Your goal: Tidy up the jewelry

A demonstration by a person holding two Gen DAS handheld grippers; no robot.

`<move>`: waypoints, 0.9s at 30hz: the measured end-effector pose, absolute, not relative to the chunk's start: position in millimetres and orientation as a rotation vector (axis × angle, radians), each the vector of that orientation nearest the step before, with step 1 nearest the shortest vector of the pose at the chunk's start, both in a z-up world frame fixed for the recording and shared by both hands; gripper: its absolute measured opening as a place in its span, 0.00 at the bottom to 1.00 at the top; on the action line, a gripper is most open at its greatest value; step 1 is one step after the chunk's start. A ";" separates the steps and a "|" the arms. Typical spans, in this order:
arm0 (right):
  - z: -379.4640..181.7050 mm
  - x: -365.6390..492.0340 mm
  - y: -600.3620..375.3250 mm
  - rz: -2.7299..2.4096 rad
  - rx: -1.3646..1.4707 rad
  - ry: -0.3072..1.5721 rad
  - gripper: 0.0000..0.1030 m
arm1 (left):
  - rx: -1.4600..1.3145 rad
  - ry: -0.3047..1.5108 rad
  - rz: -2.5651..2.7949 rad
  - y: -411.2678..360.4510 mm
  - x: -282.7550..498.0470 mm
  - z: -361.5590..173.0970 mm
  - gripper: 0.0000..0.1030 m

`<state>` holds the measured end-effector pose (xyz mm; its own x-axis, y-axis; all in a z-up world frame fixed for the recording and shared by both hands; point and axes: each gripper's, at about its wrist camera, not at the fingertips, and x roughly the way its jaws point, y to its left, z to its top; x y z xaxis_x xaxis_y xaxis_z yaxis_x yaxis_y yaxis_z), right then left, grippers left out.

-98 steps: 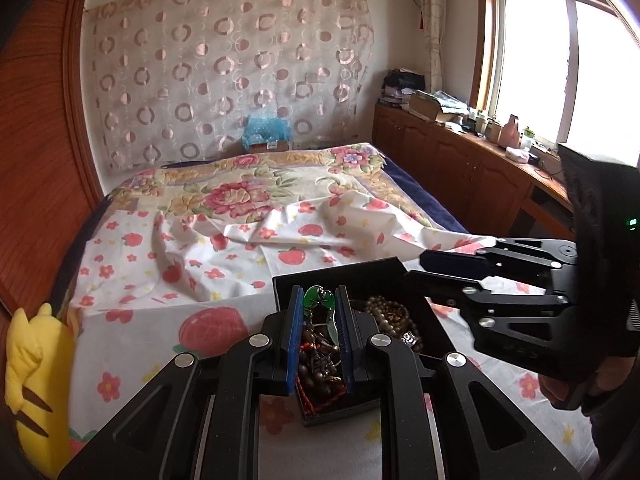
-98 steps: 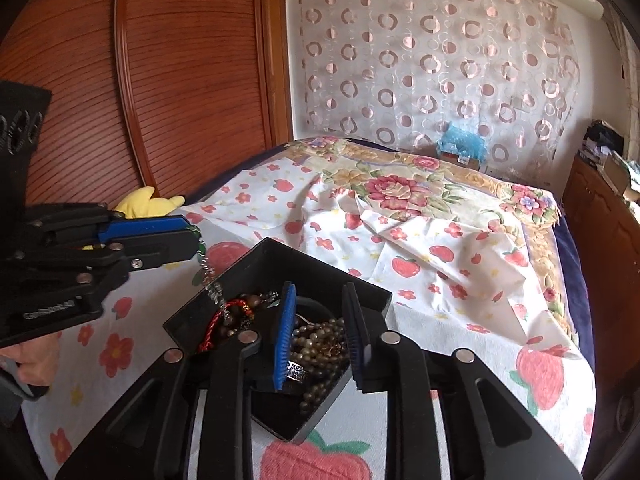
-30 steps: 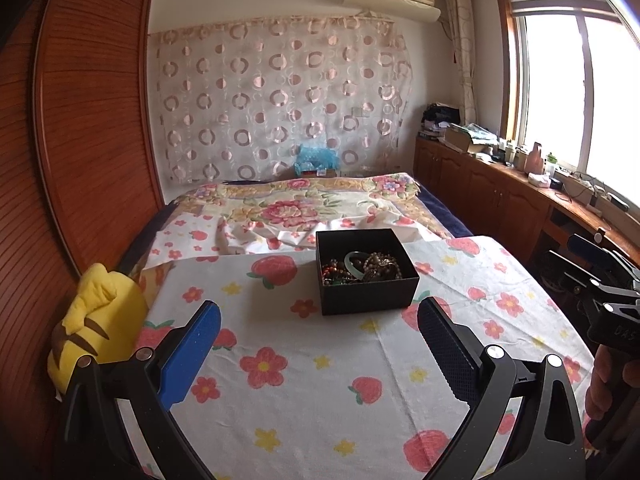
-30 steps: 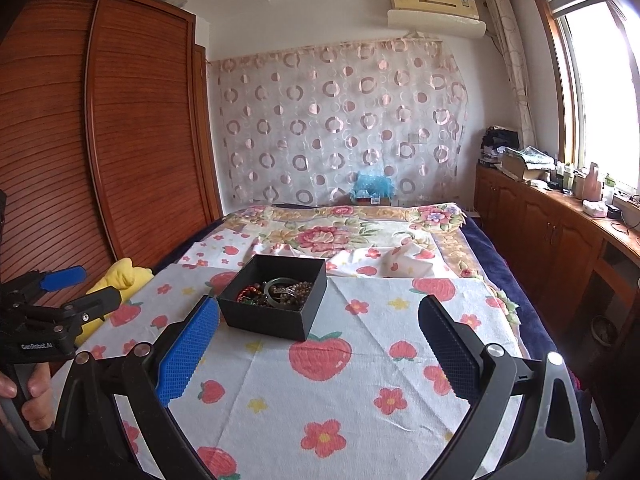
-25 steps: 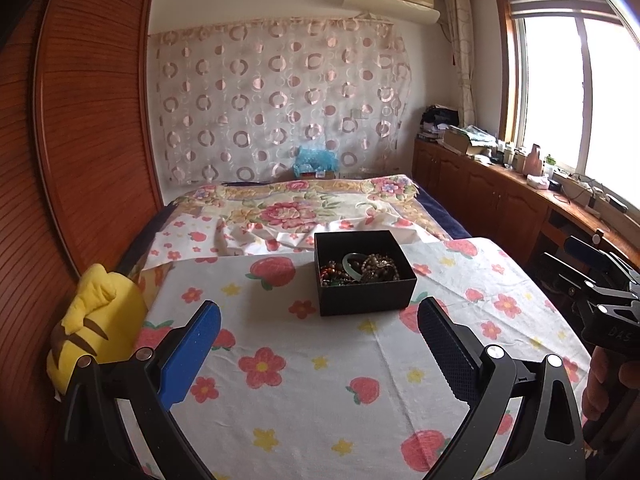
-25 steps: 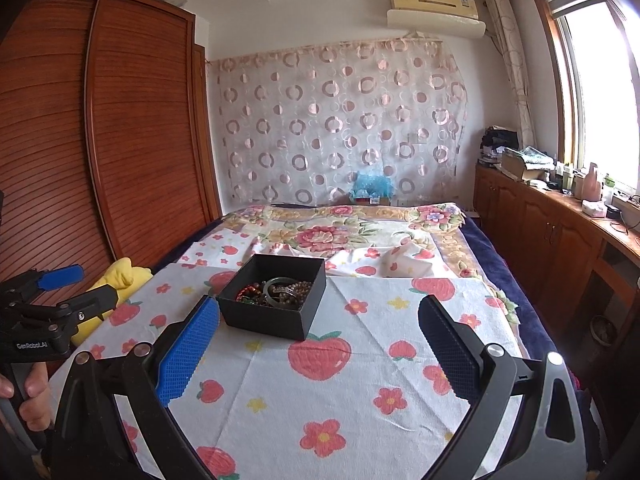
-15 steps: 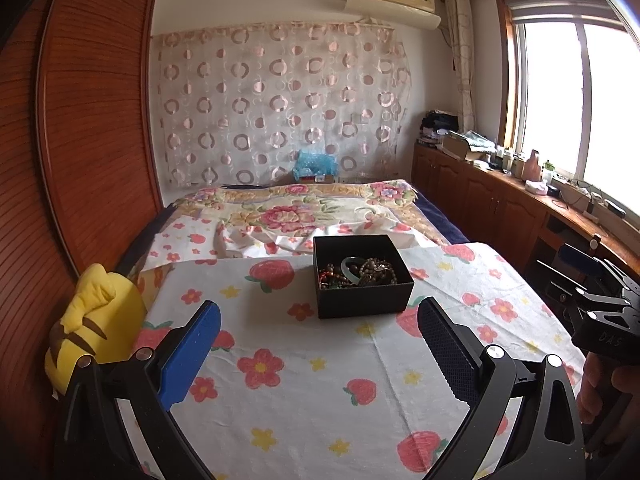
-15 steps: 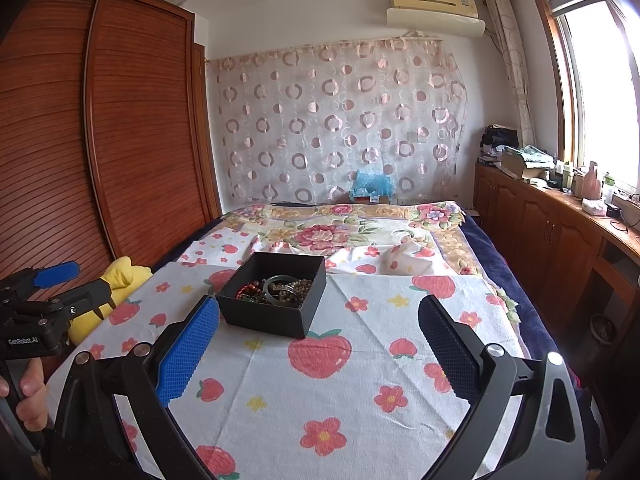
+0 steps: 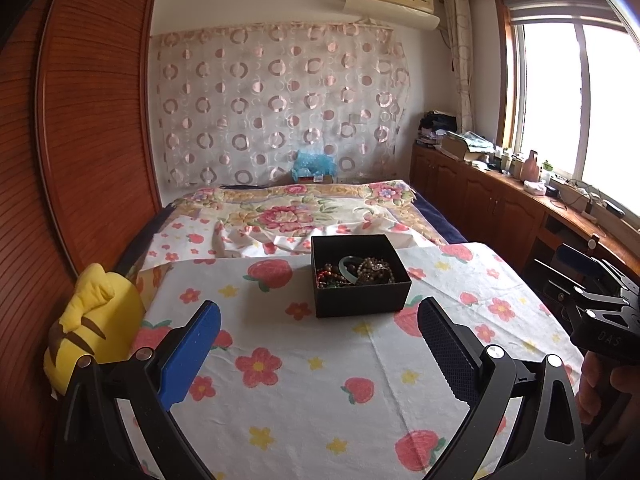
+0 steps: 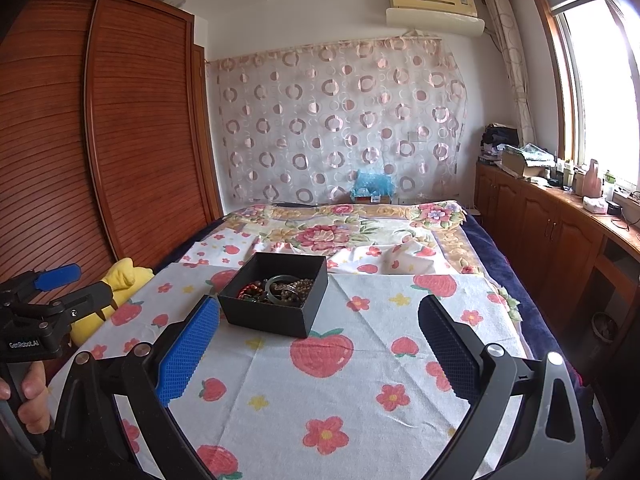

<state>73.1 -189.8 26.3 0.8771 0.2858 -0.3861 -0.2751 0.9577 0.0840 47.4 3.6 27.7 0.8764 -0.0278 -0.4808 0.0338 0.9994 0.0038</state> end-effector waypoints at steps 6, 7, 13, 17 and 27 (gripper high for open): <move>26.4 73.0 -190.0 0.293 0.029 0.406 0.97 | 0.012 0.501 -0.032 4.1 47.3 27.4 0.92; 25.2 72.9 -190.1 0.292 0.028 0.405 0.97 | 0.012 0.502 -0.033 3.9 47.3 27.5 0.92; 25.5 73.0 -190.7 0.293 0.029 0.408 0.97 | 0.012 0.500 -0.033 4.8 47.2 27.0 0.92; 26.8 73.1 -190.8 0.293 0.030 0.407 0.97 | 0.012 0.500 -0.034 4.0 46.9 27.3 0.92; 26.6 73.1 -191.3 0.294 0.030 0.406 0.97 | 0.014 0.497 -0.032 4.2 46.7 26.7 0.92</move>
<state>73.1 -191.3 26.6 0.8768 0.2877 -0.3852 -0.2757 0.9573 0.0875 46.7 4.2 26.7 0.8784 -0.0272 -0.4772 0.0339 0.9994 0.0055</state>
